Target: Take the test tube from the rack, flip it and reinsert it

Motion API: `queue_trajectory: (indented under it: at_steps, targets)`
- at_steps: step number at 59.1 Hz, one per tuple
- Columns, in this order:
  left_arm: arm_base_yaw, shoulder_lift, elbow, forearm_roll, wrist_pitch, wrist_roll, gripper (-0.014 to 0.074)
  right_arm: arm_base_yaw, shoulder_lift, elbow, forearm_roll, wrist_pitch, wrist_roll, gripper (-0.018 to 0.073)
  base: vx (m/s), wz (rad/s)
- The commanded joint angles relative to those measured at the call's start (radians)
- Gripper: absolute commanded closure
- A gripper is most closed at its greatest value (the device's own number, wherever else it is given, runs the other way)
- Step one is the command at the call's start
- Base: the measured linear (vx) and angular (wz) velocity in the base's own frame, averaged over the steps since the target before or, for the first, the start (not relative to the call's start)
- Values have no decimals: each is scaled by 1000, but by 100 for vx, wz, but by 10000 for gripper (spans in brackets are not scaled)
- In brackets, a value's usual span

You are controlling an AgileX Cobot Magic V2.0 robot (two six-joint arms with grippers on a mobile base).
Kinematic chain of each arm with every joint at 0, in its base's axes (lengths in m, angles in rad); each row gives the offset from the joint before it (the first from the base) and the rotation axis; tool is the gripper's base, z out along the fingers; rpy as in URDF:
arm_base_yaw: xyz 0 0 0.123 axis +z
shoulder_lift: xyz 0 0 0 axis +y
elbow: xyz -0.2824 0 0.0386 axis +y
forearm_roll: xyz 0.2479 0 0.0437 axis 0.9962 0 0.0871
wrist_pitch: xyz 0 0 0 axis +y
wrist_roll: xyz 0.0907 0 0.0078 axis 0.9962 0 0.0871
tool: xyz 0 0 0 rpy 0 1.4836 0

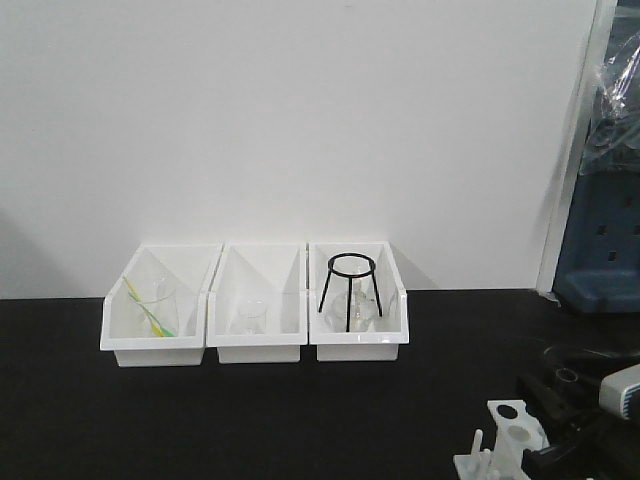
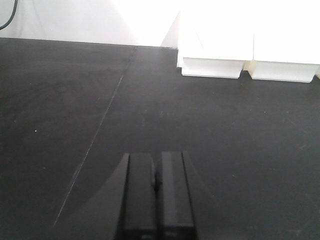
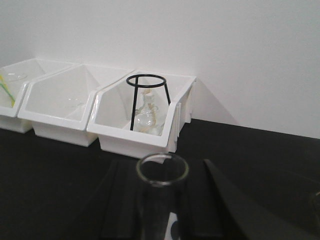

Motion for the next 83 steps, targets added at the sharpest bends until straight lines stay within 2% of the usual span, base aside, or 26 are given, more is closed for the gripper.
queue_trajectory:
  at_steps: [1, 11, 24, 35, 46, 66, 74, 83]
  targets:
    - [-8, -3, 2, -4, -87, 0, 603, -4, -5, -26, -21, -90, -11, 568, 0, 0]
    - [-8, -3, 2, -4, -87, 0, 603, -4, 47, 24, 5, -243, -54, 568, 0, 0]
    - [-8, -3, 2, -4, -87, 0, 603, -4, 68, 67, 14, -276, -112, 568, 0, 0]
    - [-8, -3, 2, -4, -87, 0, 603, -4, 91, 67, 4, -283, -111, 568, 0, 0]
    - [-8, -3, 2, -4, -87, 0, 603, -4, 144, 67, 0, -353, -107, 568, 0, 0]
    - [-8, -3, 2, -4, -87, 0, 603, -4, 161, 67, 13, -337, -107, 560, 0, 0]
    - [-8, -3, 2, -4, -87, 0, 603, -4, 161, 67, 12, -337, -107, 512, 0, 0]
    - [-8, -3, 2, -4, -87, 0, 603, -4, 161, 67, 12, -339, -107, 386, 0, 0]
